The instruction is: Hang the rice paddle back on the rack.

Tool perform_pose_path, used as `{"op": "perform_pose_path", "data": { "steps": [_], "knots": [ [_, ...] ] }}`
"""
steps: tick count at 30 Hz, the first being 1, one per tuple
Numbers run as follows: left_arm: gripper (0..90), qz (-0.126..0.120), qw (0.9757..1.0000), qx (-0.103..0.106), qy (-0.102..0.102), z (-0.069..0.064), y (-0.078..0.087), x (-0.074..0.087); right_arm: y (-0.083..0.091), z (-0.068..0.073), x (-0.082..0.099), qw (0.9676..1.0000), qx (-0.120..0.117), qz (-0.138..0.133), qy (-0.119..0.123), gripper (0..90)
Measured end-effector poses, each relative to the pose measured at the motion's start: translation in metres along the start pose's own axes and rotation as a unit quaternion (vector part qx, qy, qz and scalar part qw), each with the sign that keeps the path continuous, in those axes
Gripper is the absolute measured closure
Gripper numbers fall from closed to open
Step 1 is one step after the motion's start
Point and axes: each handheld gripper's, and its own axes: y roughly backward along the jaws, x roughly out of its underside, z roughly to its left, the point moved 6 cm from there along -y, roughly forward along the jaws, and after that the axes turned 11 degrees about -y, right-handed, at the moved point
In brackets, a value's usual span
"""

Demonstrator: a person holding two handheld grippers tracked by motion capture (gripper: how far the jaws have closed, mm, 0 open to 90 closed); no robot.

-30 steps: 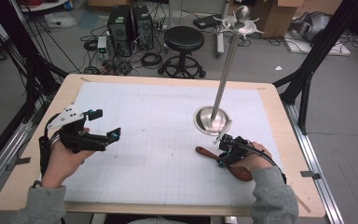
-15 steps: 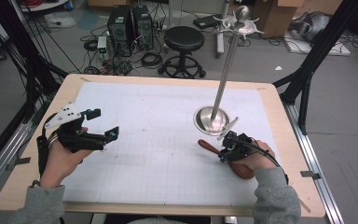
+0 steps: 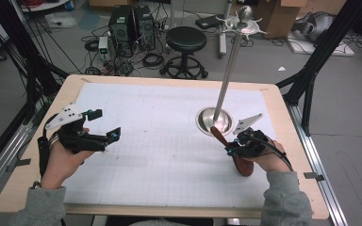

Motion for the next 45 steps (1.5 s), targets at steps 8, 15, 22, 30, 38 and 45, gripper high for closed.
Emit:
{"op": "perform_pose_path", "data": {
  "steps": [8, 15, 22, 30, 38, 45],
  "knots": [
    [2.3, -0.001, 1.0000, 0.001, 0.001, -0.001, 0.000, 0.000, 0.025, -0.008, 0.001, 0.9960, -0.023, -0.083, -0.024, 76.3],
    [2.3, 0.002, 1.0000, 0.003, 0.004, -0.001, -0.002, 0.004, 0.033, -0.014, 0.007, 0.9929, -0.026, -0.110, -0.039, 76.4],
    [2.2, -0.003, 1.0000, 0.002, 0.004, -0.001, 0.001, 0.002, 0.043, -0.015, 0.004, 0.9871, -0.036, -0.149, -0.045, 76.8],
    [2.3, -0.004, 1.0000, 0.002, 0.001, -0.002, 0.003, 0.000, 0.052, -0.013, 0.002, 0.9835, -0.034, -0.173, -0.039, 77.1],
    [2.2, -0.004, 1.0000, -0.002, 0.001, -0.001, 0.005, -0.001, 0.068, -0.017, -0.005, 0.9793, -0.028, -0.198, -0.034, 77.2],
    [2.3, -0.003, 1.0000, -0.004, 0.003, -0.001, 0.006, 0.000, 0.084, -0.029, -0.011, 0.9716, -0.028, -0.229, -0.053, 77.2]
  ]
}}
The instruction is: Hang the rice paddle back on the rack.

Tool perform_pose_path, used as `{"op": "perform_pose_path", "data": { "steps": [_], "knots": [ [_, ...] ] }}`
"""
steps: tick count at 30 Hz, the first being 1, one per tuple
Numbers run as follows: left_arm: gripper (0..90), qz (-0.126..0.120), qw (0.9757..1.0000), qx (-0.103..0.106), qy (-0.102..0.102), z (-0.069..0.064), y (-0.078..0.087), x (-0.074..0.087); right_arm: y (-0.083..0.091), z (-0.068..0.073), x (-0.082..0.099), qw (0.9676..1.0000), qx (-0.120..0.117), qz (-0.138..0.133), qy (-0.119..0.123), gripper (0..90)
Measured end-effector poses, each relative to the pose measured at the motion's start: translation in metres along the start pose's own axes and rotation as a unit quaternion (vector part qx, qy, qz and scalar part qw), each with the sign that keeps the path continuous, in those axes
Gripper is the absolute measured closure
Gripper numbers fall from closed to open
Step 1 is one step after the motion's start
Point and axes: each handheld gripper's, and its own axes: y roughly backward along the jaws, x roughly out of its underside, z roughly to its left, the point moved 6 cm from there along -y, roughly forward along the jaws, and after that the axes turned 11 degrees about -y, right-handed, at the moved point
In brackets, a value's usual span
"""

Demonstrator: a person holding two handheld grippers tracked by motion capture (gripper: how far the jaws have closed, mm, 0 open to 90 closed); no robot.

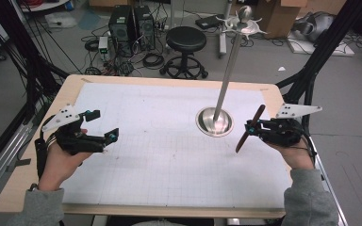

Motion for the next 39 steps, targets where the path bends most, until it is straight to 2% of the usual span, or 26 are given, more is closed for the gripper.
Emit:
{"op": "perform_pose_path", "data": {
  "steps": [5, 9, 13, 17, 28, 31, 39],
  "knots": [
    [2.3, 0.003, 1.0000, -0.002, -0.002, 0.000, 0.000, 0.002, 0.010, -0.008, -0.011, 0.9998, 0.001, -0.015, -0.012, 77.2],
    [2.2, 0.006, 1.0000, -0.002, -0.002, 0.000, 0.000, 0.003, 0.017, -0.010, -0.024, 0.9997, -0.003, -0.023, -0.011, 77.2],
    [2.3, 0.007, 1.0000, -0.002, -0.001, -0.001, 0.002, 0.004, 0.021, -0.013, -0.038, 0.9996, -0.009, -0.026, 0.000, 77.2],
    [2.2, 0.008, 1.0000, -0.006, 0.000, 0.001, 0.004, 0.005, 0.027, -0.019, -0.054, 0.9996, -0.012, -0.026, -0.003, 77.3],
    [2.3, 0.011, 0.9998, -0.015, 0.004, 0.004, 0.015, 0.009, 0.030, -0.034, -0.079, 0.9997, -0.010, -0.023, -0.004, 77.3],
    [2.2, 0.009, 0.9998, -0.019, 0.006, 0.006, 0.018, 0.009, 0.029, -0.036, -0.085, 0.9989, -0.023, -0.039, -0.012, 77.3],
    [2.3, 0.011, 0.9996, -0.024, 0.009, 0.008, 0.023, 0.012, 0.031, -0.043, -0.097, 0.9982, -0.034, -0.049, -0.012, 77.3]
  ]
}}
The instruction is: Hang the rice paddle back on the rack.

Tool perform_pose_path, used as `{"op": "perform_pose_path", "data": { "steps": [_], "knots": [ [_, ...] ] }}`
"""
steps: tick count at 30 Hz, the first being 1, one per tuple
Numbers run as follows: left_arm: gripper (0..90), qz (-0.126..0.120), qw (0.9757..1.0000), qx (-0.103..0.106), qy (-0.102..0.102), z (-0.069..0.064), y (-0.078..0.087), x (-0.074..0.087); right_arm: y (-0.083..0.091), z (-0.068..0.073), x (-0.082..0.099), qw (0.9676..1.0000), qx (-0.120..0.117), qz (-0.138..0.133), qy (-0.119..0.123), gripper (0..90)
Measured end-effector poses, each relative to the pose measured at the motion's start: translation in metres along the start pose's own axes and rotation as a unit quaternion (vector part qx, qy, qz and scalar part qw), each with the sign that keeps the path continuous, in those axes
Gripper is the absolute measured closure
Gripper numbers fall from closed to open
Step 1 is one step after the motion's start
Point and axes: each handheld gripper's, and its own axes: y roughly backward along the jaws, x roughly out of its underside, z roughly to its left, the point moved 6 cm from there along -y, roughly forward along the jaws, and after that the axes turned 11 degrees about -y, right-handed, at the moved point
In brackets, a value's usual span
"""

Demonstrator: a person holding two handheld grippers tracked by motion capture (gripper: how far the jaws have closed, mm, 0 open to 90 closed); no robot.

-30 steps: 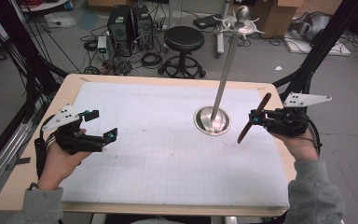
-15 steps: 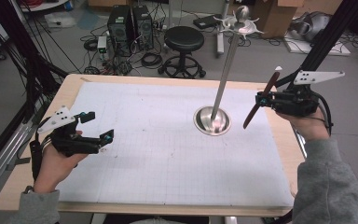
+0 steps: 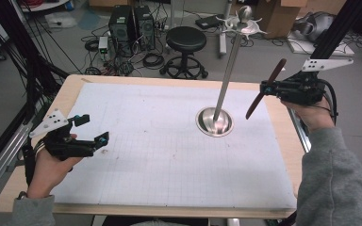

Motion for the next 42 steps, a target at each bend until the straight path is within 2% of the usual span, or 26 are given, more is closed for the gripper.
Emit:
{"op": "perform_pose_path", "data": {
  "steps": [5, 8, 13, 18, 24, 29, 32, 37, 42],
  "knots": [
    [2.3, 0.004, 1.0000, -0.002, -0.002, 0.000, 0.001, 0.002, -0.002, -0.002, -0.010, 0.9999, -0.009, -0.003, -0.007, 77.4],
    [2.2, 0.005, 1.0000, -0.002, -0.002, 0.000, 0.002, 0.002, -0.004, -0.002, -0.019, 0.9999, 0.005, 0.015, 0.005, 77.4],
    [2.2, 0.004, 1.0000, -0.002, -0.001, 0.000, 0.002, 0.002, -0.005, 0.001, -0.030, 0.9999, 0.003, 0.010, 0.005, 77.4],
    [2.2, 0.003, 1.0000, -0.002, -0.002, 0.000, 0.004, 0.002, -0.008, 0.002, -0.040, 0.9998, 0.005, 0.016, 0.005, 77.4],
    [2.3, 0.004, 1.0000, -0.005, -0.001, 0.001, 0.007, 0.003, -0.009, -0.005, -0.048, 0.9997, 0.015, 0.018, 0.003, 77.4],
    [2.2, 0.004, 0.9999, -0.009, 0.003, 0.003, 0.009, 0.005, -0.010, -0.008, -0.054, 0.9998, 0.005, 0.018, 0.007, 77.4],
    [2.3, 0.006, 0.9999, -0.010, 0.004, 0.004, 0.011, 0.006, -0.012, -0.012, -0.056, 0.9998, 0.006, 0.019, 0.008, 77.4],
    [2.2, 0.006, 0.9999, -0.014, 0.007, 0.006, 0.014, 0.008, -0.013, -0.016, -0.062, 1.0000, -0.001, 0.005, 0.007, 77.4],
    [2.2, 0.005, 0.9998, -0.018, 0.009, 0.008, 0.017, 0.008, -0.016, -0.017, -0.066, 1.0000, 0.001, 0.007, 0.006, 77.4]
  ]
}}
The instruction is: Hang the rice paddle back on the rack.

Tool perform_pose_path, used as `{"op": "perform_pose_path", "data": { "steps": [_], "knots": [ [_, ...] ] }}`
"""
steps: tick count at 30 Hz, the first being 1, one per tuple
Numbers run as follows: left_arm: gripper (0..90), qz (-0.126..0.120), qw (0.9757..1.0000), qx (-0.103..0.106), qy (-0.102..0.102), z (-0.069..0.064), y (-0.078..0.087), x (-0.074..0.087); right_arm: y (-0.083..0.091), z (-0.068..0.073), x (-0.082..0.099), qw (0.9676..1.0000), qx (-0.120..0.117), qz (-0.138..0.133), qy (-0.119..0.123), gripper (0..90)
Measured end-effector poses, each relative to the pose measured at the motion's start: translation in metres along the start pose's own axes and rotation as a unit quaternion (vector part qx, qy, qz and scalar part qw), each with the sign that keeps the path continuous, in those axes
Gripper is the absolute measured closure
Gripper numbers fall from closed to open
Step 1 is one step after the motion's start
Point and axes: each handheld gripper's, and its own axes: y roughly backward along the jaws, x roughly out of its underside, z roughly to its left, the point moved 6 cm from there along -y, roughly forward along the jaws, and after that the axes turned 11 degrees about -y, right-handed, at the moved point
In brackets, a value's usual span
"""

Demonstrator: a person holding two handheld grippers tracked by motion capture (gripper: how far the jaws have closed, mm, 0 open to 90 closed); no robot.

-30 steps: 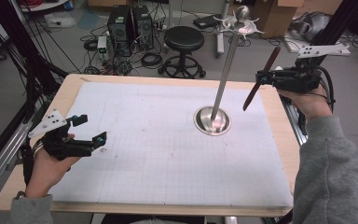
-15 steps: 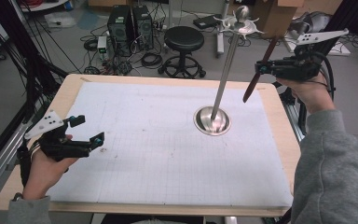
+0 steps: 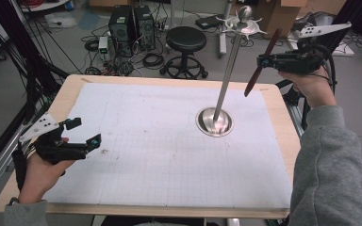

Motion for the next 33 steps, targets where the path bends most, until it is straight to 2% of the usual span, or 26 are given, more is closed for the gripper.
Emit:
{"op": "perform_pose_path", "data": {
  "steps": [14, 22, 28, 33],
  "knots": [
    [2.3, 0.000, 1.0000, -0.001, 0.000, 0.0006, 0.0034, 0.0002, -0.0047, 0.0003, -0.0031, 1.0000, 0.002, 0.000, 0.002, 77.4],
    [2.3, -0.008, 0.9999, -0.009, 0.004, 0.0056, 0.0088, -0.0016, -0.0075, 0.0010, -0.0038, 1.0000, 0.001, 0.000, 0.004, 77.4],
    [2.2, -0.003, 1.0000, -0.006, 0.001, 0.0050, 0.0073, -0.0002, -0.0098, 0.0004, -0.0033, 1.0000, 0.002, 0.002, 0.004, 77.4],
    [2.3, -0.003, 0.9999, -0.012, 0.006, 0.0089, 0.0093, 0.0011, -0.0105, -0.0004, -0.0038, 1.0000, 0.004, 0.000, 0.006, 77.4]
  ]
}}
